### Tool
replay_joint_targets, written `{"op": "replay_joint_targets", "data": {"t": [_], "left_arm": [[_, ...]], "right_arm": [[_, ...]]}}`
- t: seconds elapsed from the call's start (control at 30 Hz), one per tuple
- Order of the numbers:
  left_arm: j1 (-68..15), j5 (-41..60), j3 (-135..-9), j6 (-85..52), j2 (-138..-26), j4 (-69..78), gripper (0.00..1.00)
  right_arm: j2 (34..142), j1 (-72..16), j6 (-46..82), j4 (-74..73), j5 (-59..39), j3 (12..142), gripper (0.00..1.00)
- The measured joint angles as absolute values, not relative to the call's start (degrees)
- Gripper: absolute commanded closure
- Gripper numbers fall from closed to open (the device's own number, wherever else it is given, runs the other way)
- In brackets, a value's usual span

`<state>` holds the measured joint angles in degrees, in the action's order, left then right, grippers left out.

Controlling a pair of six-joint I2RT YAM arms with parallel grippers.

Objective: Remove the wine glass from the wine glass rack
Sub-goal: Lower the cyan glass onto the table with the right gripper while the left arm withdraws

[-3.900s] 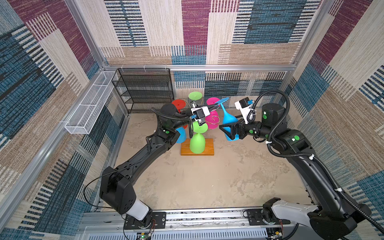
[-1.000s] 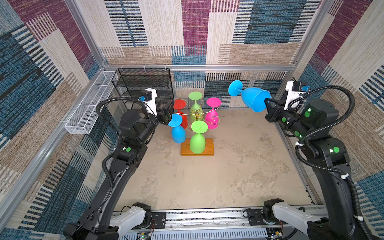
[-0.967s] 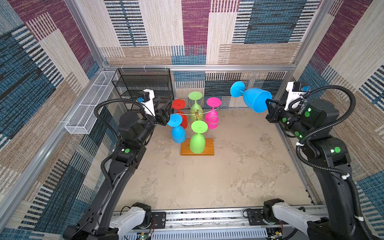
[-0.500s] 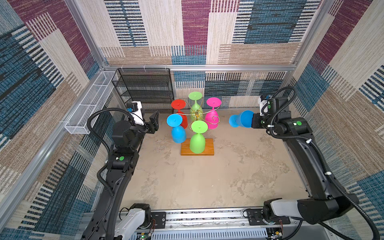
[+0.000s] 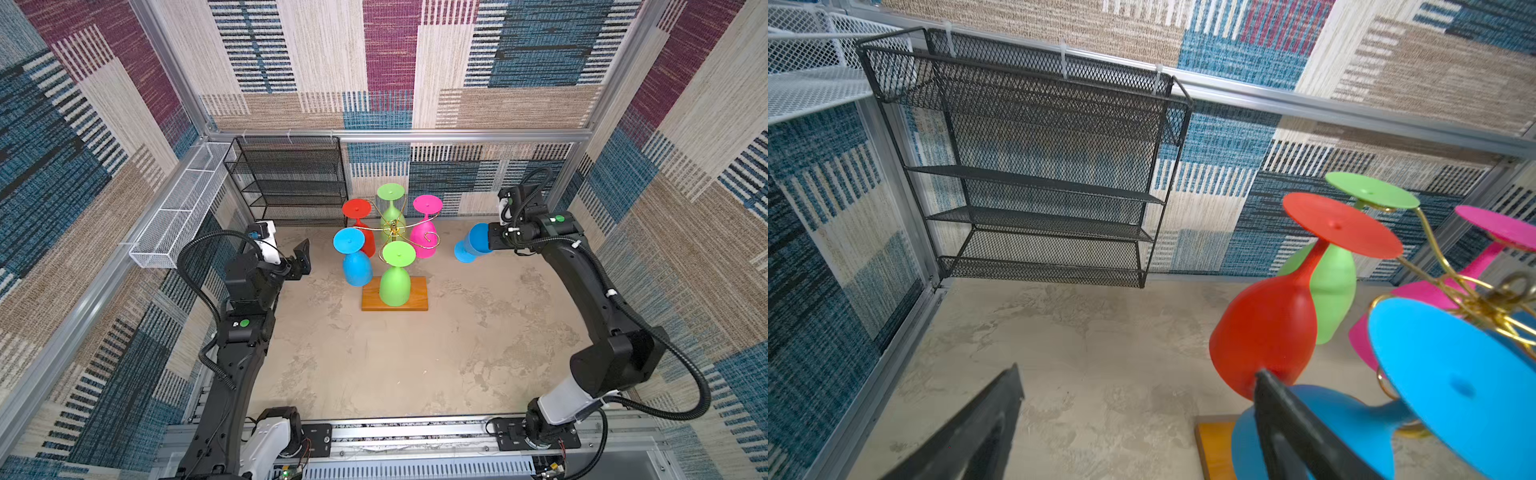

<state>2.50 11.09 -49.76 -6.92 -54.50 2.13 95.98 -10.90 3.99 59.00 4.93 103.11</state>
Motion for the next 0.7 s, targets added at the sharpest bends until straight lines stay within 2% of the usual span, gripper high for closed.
{"op": "replay_joint_targets", "data": {"t": [0.5,0.7], "left_arm": [[2.98,12.45,-44.07,-4.12,-53.1,8.45,0.13],[3.25,12.62,-43.72,-4.14,-53.49,9.08,0.13]], "right_arm": [[117.89,-11.0,2.02,65.19,4.54,126.34,1.0],[122.78,-11.81,1.87,65.95,4.49,130.5,1.0]]}}
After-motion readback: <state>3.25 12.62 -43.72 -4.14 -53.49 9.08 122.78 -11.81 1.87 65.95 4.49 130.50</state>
